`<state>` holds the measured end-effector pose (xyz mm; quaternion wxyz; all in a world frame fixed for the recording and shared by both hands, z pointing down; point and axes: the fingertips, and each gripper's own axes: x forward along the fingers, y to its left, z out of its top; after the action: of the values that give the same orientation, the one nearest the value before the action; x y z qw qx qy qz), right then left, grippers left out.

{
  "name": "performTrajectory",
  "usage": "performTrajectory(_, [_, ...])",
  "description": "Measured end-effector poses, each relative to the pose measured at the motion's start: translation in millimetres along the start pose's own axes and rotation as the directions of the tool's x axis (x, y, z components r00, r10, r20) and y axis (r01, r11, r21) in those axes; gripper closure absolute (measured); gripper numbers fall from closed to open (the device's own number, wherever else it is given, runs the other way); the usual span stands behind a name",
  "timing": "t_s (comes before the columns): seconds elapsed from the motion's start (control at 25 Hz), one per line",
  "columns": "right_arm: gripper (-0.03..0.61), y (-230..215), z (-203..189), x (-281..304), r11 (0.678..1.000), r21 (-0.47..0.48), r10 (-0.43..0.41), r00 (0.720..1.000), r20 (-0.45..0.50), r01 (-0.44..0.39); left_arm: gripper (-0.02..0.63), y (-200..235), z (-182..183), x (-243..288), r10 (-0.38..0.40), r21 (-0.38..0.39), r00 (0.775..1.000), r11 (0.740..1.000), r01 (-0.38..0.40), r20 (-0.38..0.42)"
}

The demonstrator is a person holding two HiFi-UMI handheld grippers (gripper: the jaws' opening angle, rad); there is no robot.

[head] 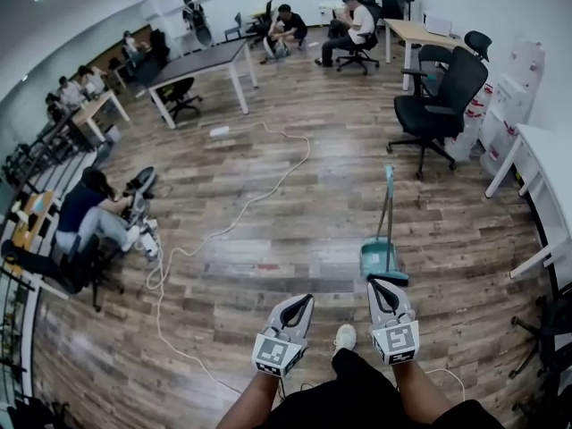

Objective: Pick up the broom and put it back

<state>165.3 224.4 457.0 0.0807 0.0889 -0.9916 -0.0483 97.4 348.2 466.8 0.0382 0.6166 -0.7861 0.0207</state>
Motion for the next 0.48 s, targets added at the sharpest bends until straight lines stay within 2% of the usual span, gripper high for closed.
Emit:
performTrajectory(0.28, [0.577,-67.7,12.3,66.5,0.999,0.004,-0.04,0.999,-0.004,0.04,0.595,38.9,28.2,94.1,-0.036,0.023,0.999,0.999,0.035,0.014])
performTrajectory(0.48, [0.577,-113.7,4.9,100.2,0.998,0.023,-0.06,0.998,-0.026,0.061,0.595,51.6,28.2,148.6,-0.063,0.019,0.998,0.998,0.063,0.008])
